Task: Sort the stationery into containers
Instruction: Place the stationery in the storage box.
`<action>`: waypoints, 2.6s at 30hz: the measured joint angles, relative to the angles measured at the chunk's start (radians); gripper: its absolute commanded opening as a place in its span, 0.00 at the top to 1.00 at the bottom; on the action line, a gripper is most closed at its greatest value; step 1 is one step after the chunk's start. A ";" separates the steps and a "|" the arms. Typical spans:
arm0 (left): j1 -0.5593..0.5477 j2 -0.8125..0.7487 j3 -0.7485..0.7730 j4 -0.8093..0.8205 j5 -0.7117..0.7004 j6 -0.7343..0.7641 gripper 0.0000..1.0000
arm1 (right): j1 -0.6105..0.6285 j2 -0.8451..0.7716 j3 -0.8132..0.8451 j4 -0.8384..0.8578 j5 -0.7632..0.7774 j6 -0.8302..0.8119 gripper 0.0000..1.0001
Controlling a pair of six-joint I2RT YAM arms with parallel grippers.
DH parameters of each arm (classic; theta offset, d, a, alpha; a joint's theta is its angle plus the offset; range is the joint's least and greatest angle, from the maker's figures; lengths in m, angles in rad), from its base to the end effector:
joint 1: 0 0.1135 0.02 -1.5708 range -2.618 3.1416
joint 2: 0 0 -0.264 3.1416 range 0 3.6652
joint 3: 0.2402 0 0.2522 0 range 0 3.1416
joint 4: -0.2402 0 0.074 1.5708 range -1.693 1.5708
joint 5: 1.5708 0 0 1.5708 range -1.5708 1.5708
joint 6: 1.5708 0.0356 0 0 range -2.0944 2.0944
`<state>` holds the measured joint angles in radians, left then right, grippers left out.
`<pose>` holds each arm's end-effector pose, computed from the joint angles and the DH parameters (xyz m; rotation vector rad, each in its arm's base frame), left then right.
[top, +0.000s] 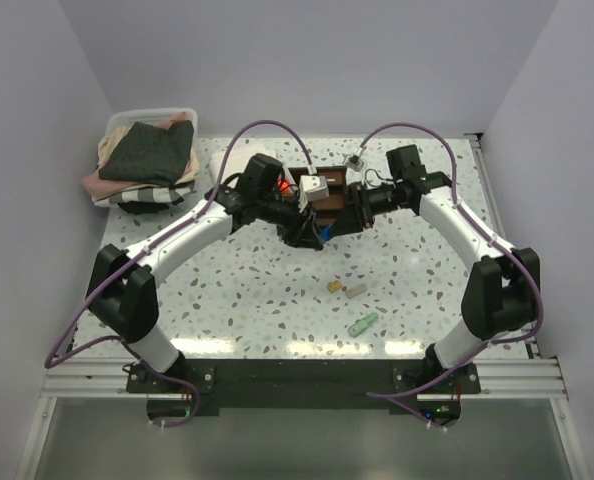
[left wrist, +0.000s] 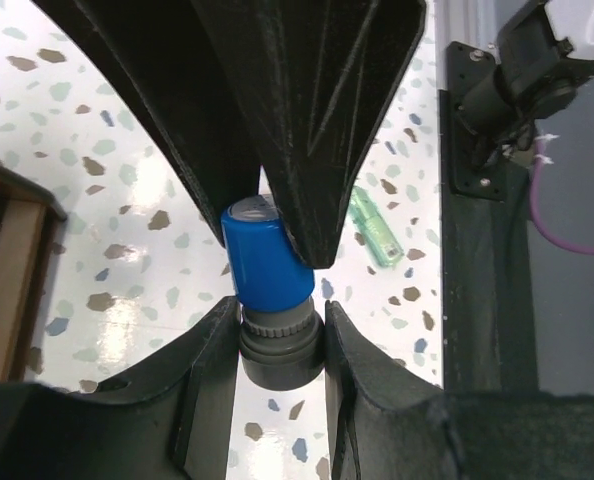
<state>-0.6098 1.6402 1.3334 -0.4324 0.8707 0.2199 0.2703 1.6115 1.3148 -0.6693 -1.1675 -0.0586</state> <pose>0.2808 -0.2294 0.2948 1.3114 1.8470 -1.2023 0.3117 0.1204 0.2907 -0.8209 2.1312 1.5430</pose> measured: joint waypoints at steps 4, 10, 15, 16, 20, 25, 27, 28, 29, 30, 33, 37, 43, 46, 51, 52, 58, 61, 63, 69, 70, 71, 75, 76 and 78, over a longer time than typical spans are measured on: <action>-0.005 -0.008 0.011 -0.005 -0.115 0.022 0.42 | 0.013 0.007 0.113 -0.112 0.111 -0.127 1.00; 0.042 -0.066 0.010 -0.055 -0.285 0.092 0.40 | 0.010 0.028 0.275 -0.193 0.288 -0.273 1.00; 0.129 -0.146 -0.014 -0.064 -0.351 0.114 0.39 | 0.014 0.101 0.367 -0.213 0.450 -0.340 1.00; 0.147 -0.162 -0.021 -0.064 -0.360 0.114 0.39 | 0.017 0.115 0.378 -0.215 0.476 -0.349 1.00; 0.211 -0.195 -0.040 -0.066 -0.379 0.114 0.39 | 0.037 0.181 0.439 -0.231 0.599 -0.391 1.00; 0.243 -0.199 -0.060 -0.065 -0.381 0.113 0.39 | 0.071 0.227 0.492 -0.237 0.701 -0.420 1.00; 0.248 -0.201 -0.072 -0.065 -0.380 0.113 0.39 | 0.084 0.235 0.504 -0.237 0.724 -0.425 1.00; 0.250 -0.203 -0.078 -0.066 -0.380 0.113 0.39 | 0.090 0.242 0.510 -0.236 0.740 -0.429 1.00; 0.251 -0.205 -0.084 -0.064 -0.379 0.113 0.38 | 0.095 0.248 0.517 -0.236 0.754 -0.430 1.00; 0.254 -0.209 -0.092 -0.066 -0.377 0.112 0.38 | 0.105 0.259 0.527 -0.235 0.773 -0.433 1.00; 0.262 -0.218 -0.105 -0.066 -0.375 0.109 0.38 | 0.127 0.288 0.548 -0.233 0.830 -0.446 1.00; 0.272 -0.227 -0.109 -0.063 -0.370 0.105 0.38 | 0.161 0.327 0.565 -0.233 0.889 -0.469 1.00; 0.279 -0.231 -0.121 -0.061 -0.357 0.102 0.38 | 0.180 0.358 0.584 -0.235 0.937 -0.484 1.00; 0.282 -0.231 -0.122 -0.061 -0.350 0.100 0.37 | 0.181 0.364 0.589 -0.232 0.963 -0.487 1.00; 0.282 -0.231 -0.126 -0.055 -0.339 0.089 0.37 | 0.180 0.372 0.590 -0.233 0.994 -0.496 1.00; 0.282 -0.231 -0.128 -0.055 -0.336 0.087 0.37 | 0.180 0.377 0.593 -0.233 0.995 -0.496 1.00; 0.282 -0.231 -0.132 -0.054 -0.327 0.086 0.36 | 0.181 0.407 0.603 -0.229 1.000 -0.495 0.93; 0.282 -0.231 -0.133 -0.054 -0.325 0.085 0.35 | 0.180 0.412 0.613 -0.226 1.002 -0.492 0.82; 0.283 -0.231 -0.134 -0.054 -0.324 0.085 0.35 | 0.181 0.413 0.616 -0.224 1.009 -0.490 0.64; 0.282 -0.230 -0.134 -0.054 -0.323 0.085 0.30 | 0.180 0.413 0.621 -0.216 1.028 -0.473 0.46; 0.283 -0.230 -0.134 -0.053 -0.323 0.084 0.30 | 0.180 0.413 0.623 -0.214 1.029 -0.472 0.45; 0.283 -0.230 -0.134 -0.053 -0.323 0.082 0.30 | 0.180 0.413 0.625 -0.211 1.032 -0.472 0.44; 0.283 -0.230 -0.134 -0.047 -0.323 0.078 0.29 | 0.180 0.413 0.628 -0.201 1.046 -0.467 0.42; 0.283 -0.230 -0.134 -0.046 -0.323 0.079 0.29 | 0.180 0.413 0.628 -0.198 1.047 -0.465 0.41; 0.283 -0.230 -0.134 -0.046 -0.327 0.079 0.29 | 0.180 0.413 0.628 -0.196 1.047 -0.461 0.40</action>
<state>-0.3271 1.4105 1.1995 -0.4786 0.5434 0.2985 0.4507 2.0243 1.9427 -0.8654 -0.1204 -0.5198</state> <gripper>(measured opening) 0.704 0.582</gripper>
